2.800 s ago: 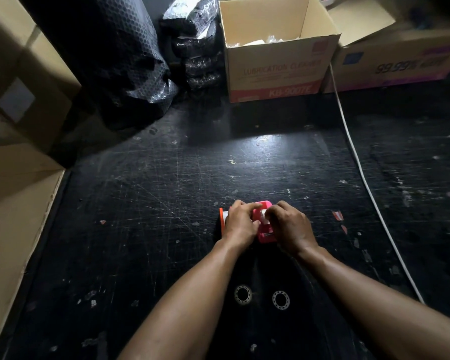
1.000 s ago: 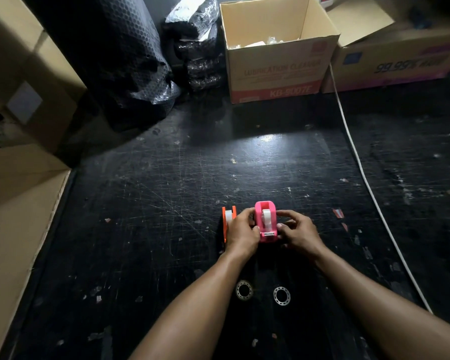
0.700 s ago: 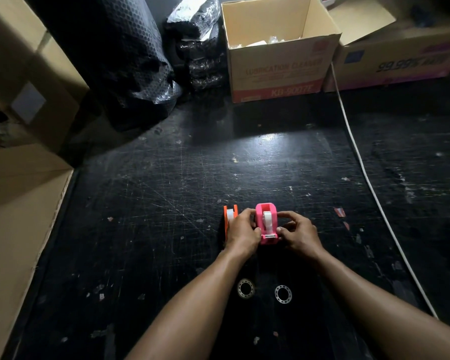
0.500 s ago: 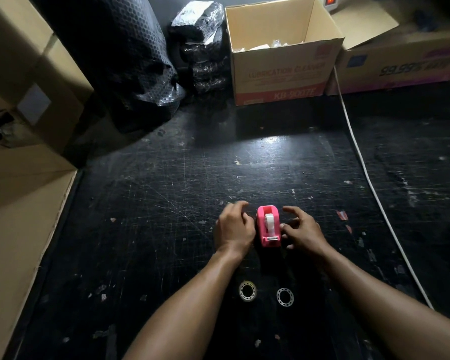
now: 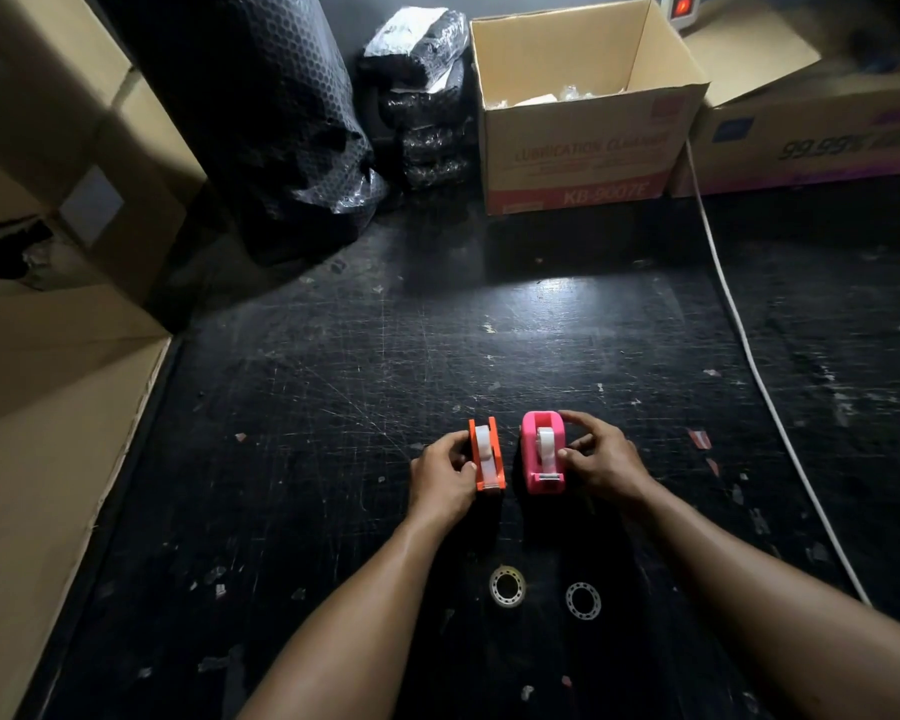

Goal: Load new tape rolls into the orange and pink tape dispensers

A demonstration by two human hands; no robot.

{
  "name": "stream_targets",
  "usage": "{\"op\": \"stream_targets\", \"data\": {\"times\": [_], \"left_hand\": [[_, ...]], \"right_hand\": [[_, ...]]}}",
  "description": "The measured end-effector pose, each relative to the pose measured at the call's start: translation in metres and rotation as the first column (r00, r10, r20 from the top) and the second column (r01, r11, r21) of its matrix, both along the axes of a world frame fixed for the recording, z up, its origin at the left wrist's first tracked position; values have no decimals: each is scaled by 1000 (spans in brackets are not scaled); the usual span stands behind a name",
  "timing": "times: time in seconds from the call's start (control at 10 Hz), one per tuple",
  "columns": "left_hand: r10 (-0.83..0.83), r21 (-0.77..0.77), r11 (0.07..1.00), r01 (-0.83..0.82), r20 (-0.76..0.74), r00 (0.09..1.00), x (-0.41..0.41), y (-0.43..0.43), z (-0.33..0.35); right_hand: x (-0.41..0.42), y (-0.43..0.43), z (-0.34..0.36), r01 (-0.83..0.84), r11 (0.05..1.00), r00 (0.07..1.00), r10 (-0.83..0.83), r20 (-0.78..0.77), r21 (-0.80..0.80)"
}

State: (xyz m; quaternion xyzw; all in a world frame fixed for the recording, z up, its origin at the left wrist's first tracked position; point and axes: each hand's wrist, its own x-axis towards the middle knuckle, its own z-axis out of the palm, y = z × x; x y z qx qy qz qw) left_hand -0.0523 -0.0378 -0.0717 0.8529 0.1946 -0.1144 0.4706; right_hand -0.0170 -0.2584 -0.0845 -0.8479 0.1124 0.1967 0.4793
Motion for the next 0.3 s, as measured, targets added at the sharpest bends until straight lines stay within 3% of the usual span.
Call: {"op": "stream_targets", "data": {"times": [0.2,0.3], "left_hand": [[-4,15,1000,4,11,1000,4,0,1],[-58,52,997,57,2,998,-7,8,3]], "right_hand": [[-2,0,-5,37,997,999,-38,8,64],[-19,-10,-11,0,983,993,22,114,-185]]}}
